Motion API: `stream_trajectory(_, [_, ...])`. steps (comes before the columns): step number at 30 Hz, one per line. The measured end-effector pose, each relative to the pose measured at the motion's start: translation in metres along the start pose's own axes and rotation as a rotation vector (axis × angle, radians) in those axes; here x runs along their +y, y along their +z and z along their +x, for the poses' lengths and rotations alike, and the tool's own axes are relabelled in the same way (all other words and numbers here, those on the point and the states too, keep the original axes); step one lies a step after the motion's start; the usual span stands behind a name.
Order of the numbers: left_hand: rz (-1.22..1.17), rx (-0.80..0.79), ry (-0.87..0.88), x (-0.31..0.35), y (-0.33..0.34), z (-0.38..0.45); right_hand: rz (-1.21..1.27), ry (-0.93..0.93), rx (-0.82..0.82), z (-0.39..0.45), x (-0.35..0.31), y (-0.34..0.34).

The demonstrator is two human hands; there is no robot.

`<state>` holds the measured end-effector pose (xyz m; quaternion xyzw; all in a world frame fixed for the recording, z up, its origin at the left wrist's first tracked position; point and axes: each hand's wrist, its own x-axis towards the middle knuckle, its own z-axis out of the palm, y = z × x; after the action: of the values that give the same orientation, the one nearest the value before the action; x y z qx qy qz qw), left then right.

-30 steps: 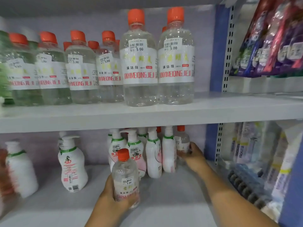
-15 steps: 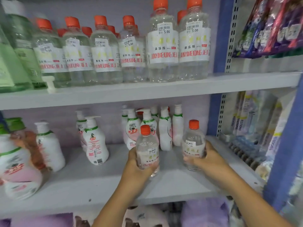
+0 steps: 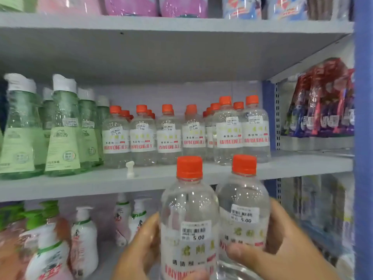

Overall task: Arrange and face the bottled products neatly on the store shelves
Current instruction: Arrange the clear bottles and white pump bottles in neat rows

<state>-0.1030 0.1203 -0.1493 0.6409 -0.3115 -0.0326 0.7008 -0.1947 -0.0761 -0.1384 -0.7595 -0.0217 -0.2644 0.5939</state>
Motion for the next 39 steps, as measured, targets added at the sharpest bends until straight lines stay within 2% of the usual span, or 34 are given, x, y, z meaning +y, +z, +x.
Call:
stream_trajectory(1, [0.030, -0.086, 0.071, 0.019, -0.005, -0.006, -0.007, -0.076, 0.009, 0.002, -0.019, 0.004])
stream_trajectory(2, [0.113, -0.089, 0.132, 0.042, -0.011, -0.007, -0.025, -0.139, 0.037, 0.005, -0.035, 0.008])
stream_trajectory(4, [0.316, -0.007, 0.239, 0.076, -0.011, 0.000, -0.059, -0.224, 0.070, 0.020, -0.063, 0.009])
stream_trajectory(6, [0.373, 0.023, 0.325, 0.089, -0.019, 0.016, -0.108, -0.274, 0.116, 0.041, -0.083, 0.012])
stream_trajectory(11, [0.461, 0.170, 0.281, 0.095, -0.024, 0.081, -0.285, -0.280, 0.273, 0.099, -0.079, 0.021])
stream_trajectory(16, [0.594, 0.250, 0.224, 0.086, -0.021, 0.103, -0.376, -0.257, 0.330, 0.120, -0.057, 0.026])
stream_trajectory(21, [0.692, 0.224, 0.188, 0.085, -0.021, 0.120, -0.650, -0.276, 0.386, 0.133, -0.049, 0.031])
stream_trajectory(23, [0.743, 0.233, 0.187, 0.083, -0.020, 0.125, -0.661, -0.291, 0.388, 0.132, -0.045, 0.033])
stream_trajectory(26, [0.692, 0.301, 0.187, 0.078, -0.013, 0.124, -0.601, -0.348, 0.377, 0.125, -0.034, 0.032])
stream_trajectory(31, [0.549, 0.300, 0.157, 0.066, -0.008, 0.133, -0.690, -0.406, 0.378, 0.126, -0.031, 0.032])
stream_trajectory(39, [0.518, 0.267, 0.146, 0.060, -0.006, 0.148, -0.787, -0.346, 0.372, 0.142, -0.019, 0.031])
